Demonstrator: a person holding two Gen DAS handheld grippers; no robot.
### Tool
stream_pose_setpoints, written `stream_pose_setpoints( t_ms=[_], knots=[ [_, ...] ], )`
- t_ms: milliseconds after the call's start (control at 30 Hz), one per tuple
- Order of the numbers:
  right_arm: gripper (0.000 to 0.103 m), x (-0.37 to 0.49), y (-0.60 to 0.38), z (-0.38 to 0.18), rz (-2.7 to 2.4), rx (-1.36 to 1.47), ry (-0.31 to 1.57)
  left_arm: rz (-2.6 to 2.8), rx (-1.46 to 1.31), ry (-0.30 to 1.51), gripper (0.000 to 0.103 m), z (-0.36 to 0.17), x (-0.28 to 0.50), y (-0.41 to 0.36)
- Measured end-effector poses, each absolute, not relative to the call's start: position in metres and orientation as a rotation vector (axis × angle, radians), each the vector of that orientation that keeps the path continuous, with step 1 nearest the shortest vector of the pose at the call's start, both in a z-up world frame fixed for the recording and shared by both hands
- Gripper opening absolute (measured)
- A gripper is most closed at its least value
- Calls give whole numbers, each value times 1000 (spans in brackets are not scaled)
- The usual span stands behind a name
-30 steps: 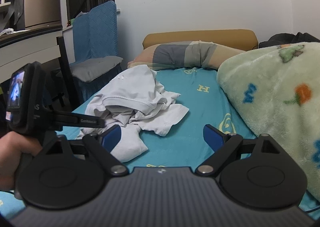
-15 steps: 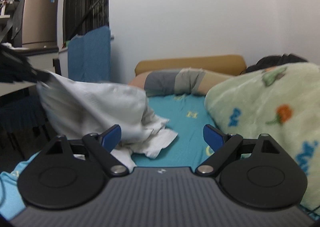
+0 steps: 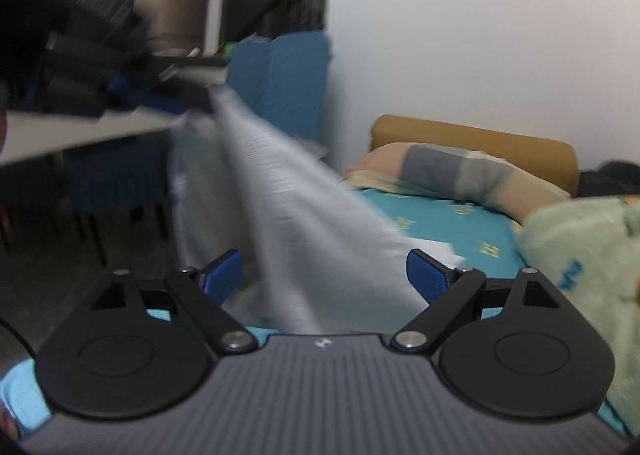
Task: Fold clothes
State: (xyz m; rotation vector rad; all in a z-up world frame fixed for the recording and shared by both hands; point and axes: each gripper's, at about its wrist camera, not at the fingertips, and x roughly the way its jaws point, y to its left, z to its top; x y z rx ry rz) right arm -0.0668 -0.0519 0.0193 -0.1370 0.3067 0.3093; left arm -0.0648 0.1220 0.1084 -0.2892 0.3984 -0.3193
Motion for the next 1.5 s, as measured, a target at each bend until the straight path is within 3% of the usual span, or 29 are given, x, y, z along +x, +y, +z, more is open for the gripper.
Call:
stream_pose_setpoints(
  t_ms=[300,533,667,933,1067,1133,1200,1333,1500],
  knots=[
    [90,-13,-84,5,51,97,354,-321,-410,375,7,102,-46,141],
    [90,5,-99,6,-54,-39,569,-336,-481,271,0,116,-34,147],
    [90,4,-121,48,-118,-68,450,-372,-507,225,0,126,-37,161],
    [90,-2,-140,55,-30,-204,358,-543,-316,550,4,92,-25,114],
    [90,-8,-165,41,-28,-77,381,-570,-141,624,19,60,-30,55],
    [90,-10,-174,34,-15,-47,370,-551,-39,606,33,43,-31,25],
    [90,-12,-182,29,-6,-6,362,-517,86,565,56,25,-31,-3],
    [90,-12,-195,17,22,104,345,-395,329,451,59,-11,-29,-53],
    [90,-11,-202,8,40,99,297,-172,392,318,67,-31,-5,-68]
  ],
)
